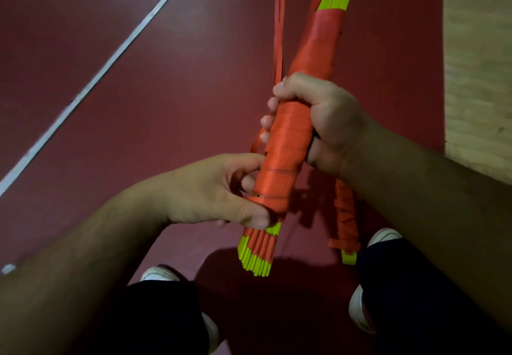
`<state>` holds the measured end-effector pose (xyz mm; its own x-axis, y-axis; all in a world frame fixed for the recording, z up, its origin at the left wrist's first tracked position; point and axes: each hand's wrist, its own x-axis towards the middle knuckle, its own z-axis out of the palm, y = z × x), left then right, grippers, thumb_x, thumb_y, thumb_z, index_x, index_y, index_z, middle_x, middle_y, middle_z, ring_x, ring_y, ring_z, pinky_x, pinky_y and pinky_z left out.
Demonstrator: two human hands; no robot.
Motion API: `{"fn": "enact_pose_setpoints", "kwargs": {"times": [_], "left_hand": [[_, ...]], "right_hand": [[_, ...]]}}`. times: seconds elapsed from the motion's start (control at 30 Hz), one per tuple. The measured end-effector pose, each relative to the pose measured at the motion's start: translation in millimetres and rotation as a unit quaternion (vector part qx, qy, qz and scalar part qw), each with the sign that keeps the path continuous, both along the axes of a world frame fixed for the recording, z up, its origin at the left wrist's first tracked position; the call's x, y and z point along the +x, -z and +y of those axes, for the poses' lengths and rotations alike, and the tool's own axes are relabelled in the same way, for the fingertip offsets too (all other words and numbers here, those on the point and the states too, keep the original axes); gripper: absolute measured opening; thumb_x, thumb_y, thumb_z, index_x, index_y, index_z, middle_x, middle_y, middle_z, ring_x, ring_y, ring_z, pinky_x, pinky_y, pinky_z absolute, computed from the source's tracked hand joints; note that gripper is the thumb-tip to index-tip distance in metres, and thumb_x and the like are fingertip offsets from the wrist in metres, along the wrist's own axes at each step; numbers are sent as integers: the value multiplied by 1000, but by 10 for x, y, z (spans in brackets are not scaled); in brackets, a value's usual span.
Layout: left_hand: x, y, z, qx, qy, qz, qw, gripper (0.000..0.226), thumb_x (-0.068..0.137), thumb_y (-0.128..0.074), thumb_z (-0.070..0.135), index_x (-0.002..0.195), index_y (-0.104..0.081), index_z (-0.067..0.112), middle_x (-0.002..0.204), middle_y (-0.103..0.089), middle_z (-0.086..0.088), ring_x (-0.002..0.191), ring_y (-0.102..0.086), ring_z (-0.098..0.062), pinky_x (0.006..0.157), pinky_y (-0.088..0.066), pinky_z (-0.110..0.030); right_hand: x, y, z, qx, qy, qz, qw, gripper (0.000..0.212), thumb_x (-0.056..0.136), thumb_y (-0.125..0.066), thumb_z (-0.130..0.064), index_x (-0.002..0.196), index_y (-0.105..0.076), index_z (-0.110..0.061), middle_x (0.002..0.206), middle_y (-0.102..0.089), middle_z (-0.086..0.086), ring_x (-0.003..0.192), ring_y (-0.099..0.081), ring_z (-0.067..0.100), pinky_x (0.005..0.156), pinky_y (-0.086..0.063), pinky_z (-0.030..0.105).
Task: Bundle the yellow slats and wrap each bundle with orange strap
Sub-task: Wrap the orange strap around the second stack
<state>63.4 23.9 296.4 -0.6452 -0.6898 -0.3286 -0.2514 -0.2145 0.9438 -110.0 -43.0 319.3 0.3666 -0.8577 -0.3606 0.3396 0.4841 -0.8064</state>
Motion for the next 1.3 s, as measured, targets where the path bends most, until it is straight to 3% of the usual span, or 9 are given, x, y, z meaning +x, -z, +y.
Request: {"fn": "enact_pose_setpoints", "kwargs": {"times": [0.13,0.3,0.53,0.7,0.8,0.97,1.1,1.2,1.3], "left_hand": [[-46,25,34,3,-34,13,999,52,75,-86,32,107,-57,3,74,-54,-14,59,-53,-15,54,-45,-21],[-103,7,51,-140,-81,-226,961,54,62,-92,36,105,-60,26,89,-69,10,72,-64,0,64,-48,-17],[-91,-17,35,-33,-33,-64,997,64,67,-82,33,112,-56,-4,88,-59,-34,56,-52,-14,46,-43,-20],[-45,-115,-14,-25,-2,3,1000,57,70,-83,43,96,-56,-1,65,-59,-1,45,-47,-7,43,-40,-15],[-61,-101,-13,-33,-13,21,999,58,73,-81,48,96,-57,0,68,-56,-10,45,-46,-9,42,-39,-16],[-156,-17,27,-78,-105,-49,990,50,73,-88,27,102,-56,2,69,-58,5,53,-52,-8,49,-44,-23],[-158,-1,39,-110,-108,-121,981,48,66,-85,33,103,-59,16,72,-63,11,52,-56,-5,46,-44,-20],[-145,-28,17,-78,-83,-70,991,43,75,-85,20,103,-57,4,74,-63,2,56,-54,-6,50,-44,-18],[-133,-47,10,-52,-46,-30,997,45,78,-78,14,103,-51,-12,86,-58,-39,53,-52,-6,49,-43,-15]], "right_hand": [[18,-9,-21,-15,23,39,999,8,88,-64,-15,91,-61,-8,76,-58,10,65,-60,24,60,-54,36],[57,63,-40,-25,35,79,996,23,82,-77,-26,96,-67,-11,86,-62,12,71,-64,26,65,-59,36],[68,46,-40,-9,0,26,1000,8,87,-62,-7,80,-58,-9,71,-59,9,61,-62,24,63,-53,39],[-4,-35,-42,10,-25,-71,997,11,92,-44,-10,85,-51,-15,69,-57,5,59,-61,21,63,-55,35],[-12,-51,-57,10,-27,-76,997,7,94,-44,-15,91,-51,-16,68,-59,5,59,-62,21,62,-56,35],[34,26,-101,-9,14,29,999,25,89,-66,-31,97,-60,-8,80,-63,12,67,-64,27,66,-54,42],[46,90,-62,-18,29,32,999,22,86,-73,-23,97,-61,-9,79,-62,11,67,-63,26,63,-55,38],[21,49,-63,-24,11,11,1000,14,88,-69,-16,96,-60,-9,74,-63,7,63,-65,22,65,-55,39],[-4,-5,-46,-28,-3,-18,999,7,91,-62,-16,92,-59,-10,73,-62,6,63,-65,21,64,-56,38]]}}
